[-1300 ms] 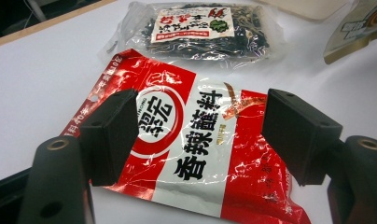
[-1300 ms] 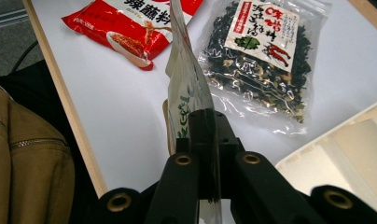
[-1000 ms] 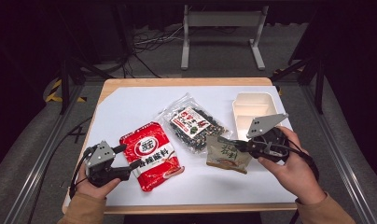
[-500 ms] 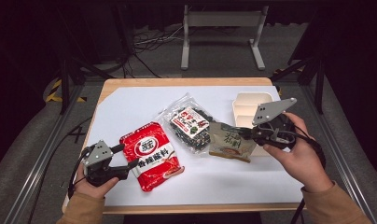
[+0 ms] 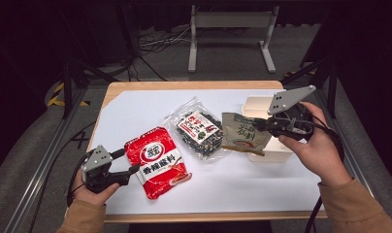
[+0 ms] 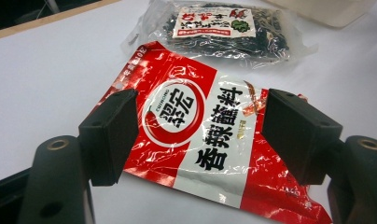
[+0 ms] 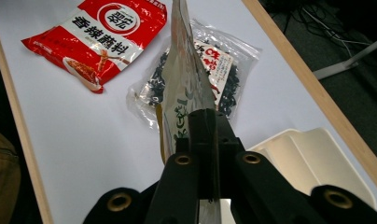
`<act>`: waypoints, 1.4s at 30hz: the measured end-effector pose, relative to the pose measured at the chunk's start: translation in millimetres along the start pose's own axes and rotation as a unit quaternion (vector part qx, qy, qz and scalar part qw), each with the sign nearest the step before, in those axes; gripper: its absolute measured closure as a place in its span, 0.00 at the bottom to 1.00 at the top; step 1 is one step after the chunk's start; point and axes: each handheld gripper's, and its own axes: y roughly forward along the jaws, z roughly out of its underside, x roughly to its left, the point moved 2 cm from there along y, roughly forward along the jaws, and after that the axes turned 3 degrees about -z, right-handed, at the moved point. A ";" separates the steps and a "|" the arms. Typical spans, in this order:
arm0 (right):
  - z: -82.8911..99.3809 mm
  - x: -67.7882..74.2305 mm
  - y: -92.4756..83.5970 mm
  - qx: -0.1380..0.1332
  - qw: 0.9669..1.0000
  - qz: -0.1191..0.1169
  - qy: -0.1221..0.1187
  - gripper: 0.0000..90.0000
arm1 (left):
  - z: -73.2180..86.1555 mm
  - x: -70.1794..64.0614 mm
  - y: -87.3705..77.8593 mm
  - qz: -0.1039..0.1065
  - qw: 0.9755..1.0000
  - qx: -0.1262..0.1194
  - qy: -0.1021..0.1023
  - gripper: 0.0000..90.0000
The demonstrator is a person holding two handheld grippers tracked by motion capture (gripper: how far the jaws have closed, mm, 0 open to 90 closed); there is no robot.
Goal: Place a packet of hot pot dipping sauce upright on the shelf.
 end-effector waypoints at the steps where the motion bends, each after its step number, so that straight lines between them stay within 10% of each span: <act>1: -0.3 -1.4 -0.4 0.000 1.000 0.001 -0.004 1.00 | 0.3 0.9 0.0 -0.001 1.000 -0.001 -0.001 0.31; 42: 5.9 -97.5 -7.8 -0.001 0.999 0.051 -0.018 1.00 | 17.9 9.1 -15.4 -0.037 0.999 0.008 -0.031 0.29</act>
